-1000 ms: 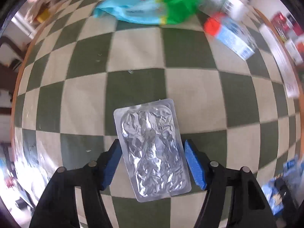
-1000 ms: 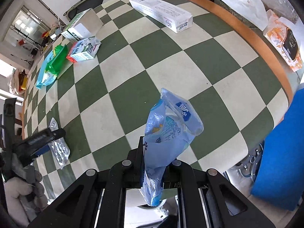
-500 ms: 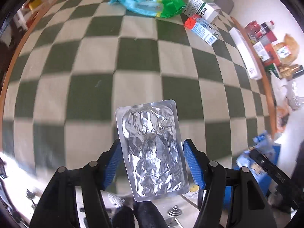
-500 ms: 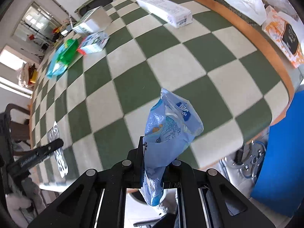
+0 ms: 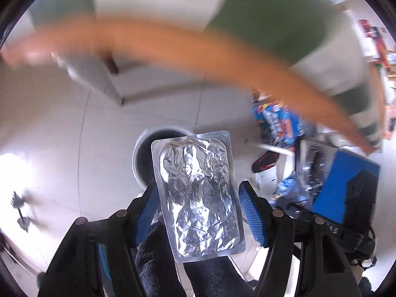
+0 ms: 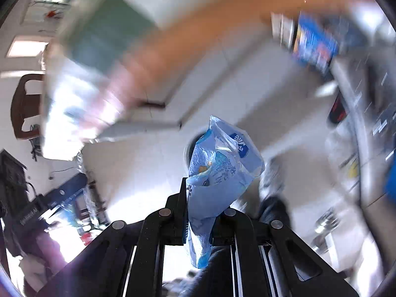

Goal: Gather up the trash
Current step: 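Open both tools over the bin, dropping the bag and blister pack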

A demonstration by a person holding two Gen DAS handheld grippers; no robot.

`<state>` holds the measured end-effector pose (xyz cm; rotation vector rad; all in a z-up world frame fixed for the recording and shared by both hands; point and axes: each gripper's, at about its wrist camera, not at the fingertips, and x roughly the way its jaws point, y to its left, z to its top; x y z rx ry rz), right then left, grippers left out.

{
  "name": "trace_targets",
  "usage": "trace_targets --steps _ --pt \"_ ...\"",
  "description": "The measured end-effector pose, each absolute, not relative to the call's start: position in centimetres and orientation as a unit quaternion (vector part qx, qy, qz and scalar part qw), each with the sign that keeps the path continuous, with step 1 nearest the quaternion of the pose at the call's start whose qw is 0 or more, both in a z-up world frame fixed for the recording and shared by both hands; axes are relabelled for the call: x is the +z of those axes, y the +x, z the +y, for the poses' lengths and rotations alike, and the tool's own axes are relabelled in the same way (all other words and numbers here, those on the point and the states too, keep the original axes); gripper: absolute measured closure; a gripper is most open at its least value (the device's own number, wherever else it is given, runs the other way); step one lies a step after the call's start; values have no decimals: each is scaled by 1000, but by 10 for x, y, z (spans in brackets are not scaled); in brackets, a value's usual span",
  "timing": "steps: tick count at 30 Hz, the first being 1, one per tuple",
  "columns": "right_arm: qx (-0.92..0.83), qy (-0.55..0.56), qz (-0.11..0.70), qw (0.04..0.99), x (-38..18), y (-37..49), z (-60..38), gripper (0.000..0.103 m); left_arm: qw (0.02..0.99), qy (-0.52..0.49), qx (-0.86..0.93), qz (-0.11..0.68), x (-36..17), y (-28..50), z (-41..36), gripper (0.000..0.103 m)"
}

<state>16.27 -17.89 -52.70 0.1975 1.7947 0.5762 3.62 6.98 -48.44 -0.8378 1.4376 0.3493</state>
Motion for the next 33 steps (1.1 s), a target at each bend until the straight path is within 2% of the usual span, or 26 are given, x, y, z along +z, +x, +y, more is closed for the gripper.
trace_targets --steps 8,10,12,15,16,17,18,21,22,23,25,33 --pt "246 76 802 539 -705 122 -137 91 618 -406 131 660 -653 27 79 40" --pt "243 72 804 538 -743 116 -131 90 611 -408 130 666 -679 12 83 39" --pt "242 53 809 533 -782 109 -124 85 605 -395 137 678 -709 10 83 35" --pt "234 10 816 528 -833 101 -118 68 609 -367 152 687 -727 3 83 18" --pt "233 9 819 525 -844 99 -118 59 610 -360 158 688 -731 0 83 8" --pt "235 10 820 521 -851 98 -119 52 612 -350 165 690 -734 -2 83 0" --pt "235 2 821 521 -857 97 -118 49 614 -340 170 692 -736 -5 83 0" --pt "235 -40 810 536 -864 90 -116 25 620 -304 185 700 -736 -15 82 0" --pt "228 -70 801 549 -862 87 -115 10 623 -287 191 702 -735 -19 82 0" --pt "224 -88 793 559 -857 85 -113 0 625 -266 200 706 -731 -21 80 0" --pt "205 -135 774 584 -848 79 -113 0 627 -249 207 708 -728 -24 78 0" --pt "196 -175 728 633 -789 76 -105 0 635 -234 224 701 -683 -37 73 0"
